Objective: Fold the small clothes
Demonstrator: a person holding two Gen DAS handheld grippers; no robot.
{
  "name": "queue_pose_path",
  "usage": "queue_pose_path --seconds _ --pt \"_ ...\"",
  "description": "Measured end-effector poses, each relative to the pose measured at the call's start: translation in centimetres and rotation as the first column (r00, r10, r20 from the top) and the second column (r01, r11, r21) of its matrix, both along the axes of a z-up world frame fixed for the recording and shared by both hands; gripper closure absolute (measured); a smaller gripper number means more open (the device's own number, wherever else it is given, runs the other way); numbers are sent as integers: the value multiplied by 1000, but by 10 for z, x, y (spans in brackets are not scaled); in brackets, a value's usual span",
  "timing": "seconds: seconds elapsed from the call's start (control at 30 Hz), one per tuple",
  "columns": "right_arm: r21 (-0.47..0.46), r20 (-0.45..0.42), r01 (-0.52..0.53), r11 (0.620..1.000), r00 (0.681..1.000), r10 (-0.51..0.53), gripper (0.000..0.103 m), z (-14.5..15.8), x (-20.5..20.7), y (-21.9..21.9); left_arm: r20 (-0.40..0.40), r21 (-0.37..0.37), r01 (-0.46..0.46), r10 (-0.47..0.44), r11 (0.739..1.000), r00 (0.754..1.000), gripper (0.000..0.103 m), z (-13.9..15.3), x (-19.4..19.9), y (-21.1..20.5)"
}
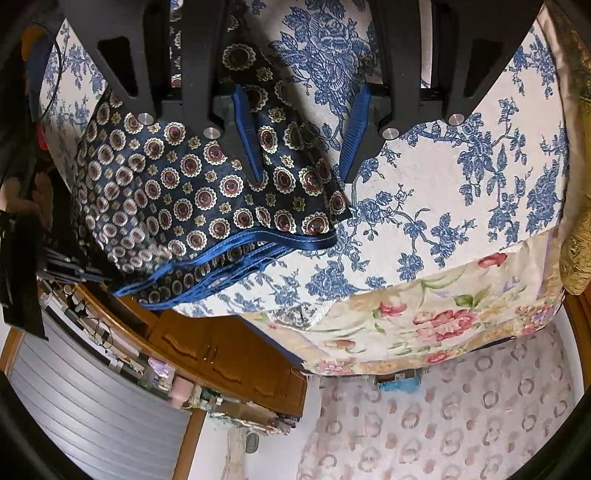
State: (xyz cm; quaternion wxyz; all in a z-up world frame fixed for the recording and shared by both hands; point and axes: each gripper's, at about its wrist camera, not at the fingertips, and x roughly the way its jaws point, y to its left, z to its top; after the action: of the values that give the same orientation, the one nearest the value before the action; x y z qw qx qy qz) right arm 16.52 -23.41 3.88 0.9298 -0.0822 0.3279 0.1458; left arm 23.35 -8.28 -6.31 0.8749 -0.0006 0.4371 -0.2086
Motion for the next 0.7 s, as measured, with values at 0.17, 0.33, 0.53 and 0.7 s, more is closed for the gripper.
queue_pose_path --seconds 0.17,0.33,0.53,0.7 --pt "0 -29 20 1000 999 -20 96 -16 3 2 -38 0 -2 2 1000 999 59 -10 10 -3" --pt "-24 -24 37 999 999 -37 80 -22 5 10 -30 5 -2 2 1000 1000 58 -10 16 -6" --pt "-2 -53 92 996 994 -92 46 -26 14 -2 -35 -11 -2 2 1000 999 58 -9 22 -5" --pt "44 -121 95 994 989 -89 40 -35 26 -8 -41 -38 4 -5 999 999 58 -9 29 -3"
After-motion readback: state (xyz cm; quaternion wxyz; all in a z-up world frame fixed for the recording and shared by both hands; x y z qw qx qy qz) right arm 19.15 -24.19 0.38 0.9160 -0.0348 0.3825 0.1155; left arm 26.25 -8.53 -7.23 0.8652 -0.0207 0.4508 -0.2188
